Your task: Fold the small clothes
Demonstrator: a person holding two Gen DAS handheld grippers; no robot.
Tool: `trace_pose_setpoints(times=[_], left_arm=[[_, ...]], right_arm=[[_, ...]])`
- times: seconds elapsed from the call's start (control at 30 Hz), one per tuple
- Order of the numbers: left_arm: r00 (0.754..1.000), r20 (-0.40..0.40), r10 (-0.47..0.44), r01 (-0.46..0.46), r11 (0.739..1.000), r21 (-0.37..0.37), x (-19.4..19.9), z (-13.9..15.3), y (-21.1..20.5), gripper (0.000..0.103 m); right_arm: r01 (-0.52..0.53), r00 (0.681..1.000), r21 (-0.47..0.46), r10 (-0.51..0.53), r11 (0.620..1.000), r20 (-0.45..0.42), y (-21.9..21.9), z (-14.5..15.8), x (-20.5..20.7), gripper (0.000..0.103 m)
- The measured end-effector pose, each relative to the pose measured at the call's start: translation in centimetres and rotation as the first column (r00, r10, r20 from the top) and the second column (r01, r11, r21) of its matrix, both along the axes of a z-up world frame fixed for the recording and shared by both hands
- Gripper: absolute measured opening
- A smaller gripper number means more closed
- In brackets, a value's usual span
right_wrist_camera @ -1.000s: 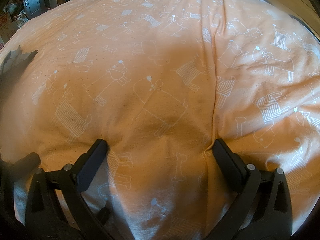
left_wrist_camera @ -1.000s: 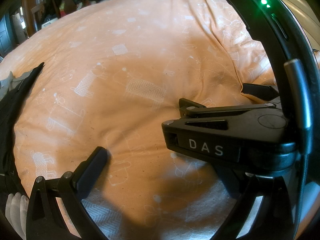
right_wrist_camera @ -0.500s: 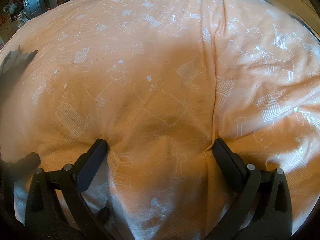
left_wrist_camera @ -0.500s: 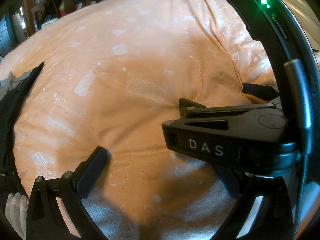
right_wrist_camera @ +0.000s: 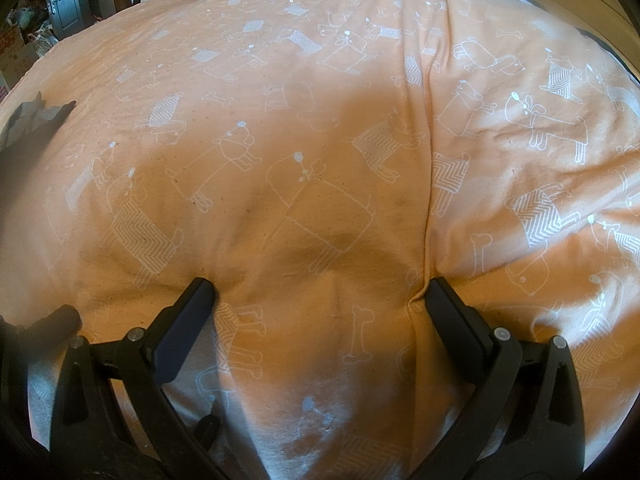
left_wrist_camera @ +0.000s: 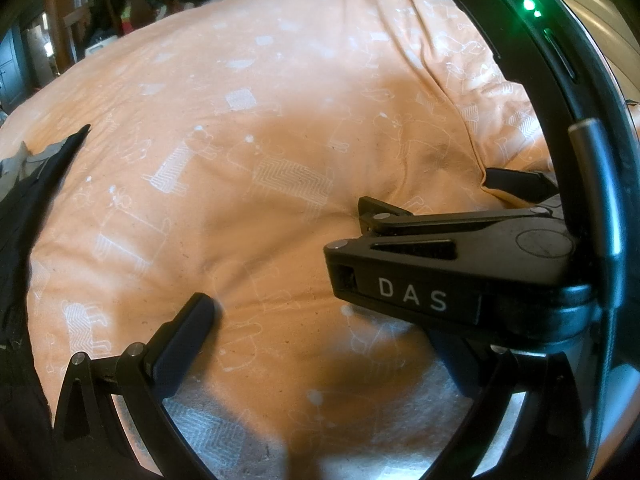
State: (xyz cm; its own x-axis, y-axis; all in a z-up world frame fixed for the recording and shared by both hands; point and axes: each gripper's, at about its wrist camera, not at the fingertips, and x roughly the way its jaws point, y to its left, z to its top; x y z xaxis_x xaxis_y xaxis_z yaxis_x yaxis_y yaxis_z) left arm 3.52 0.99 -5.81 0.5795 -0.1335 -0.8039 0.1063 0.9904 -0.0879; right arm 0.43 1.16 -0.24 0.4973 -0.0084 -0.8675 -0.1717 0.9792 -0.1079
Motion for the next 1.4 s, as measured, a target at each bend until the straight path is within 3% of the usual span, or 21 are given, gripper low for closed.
trace_pose_setpoints(times=[1.4], left_arm=[[1.000,0.000,-0.002,0.002,1.000,0.005,0.02,-0.03,-0.05,0.103]], right_arm=[[0.001,1.000,-0.002,-0.001,1.000,0.004,-0.26,0.14,0.02,0.103]])
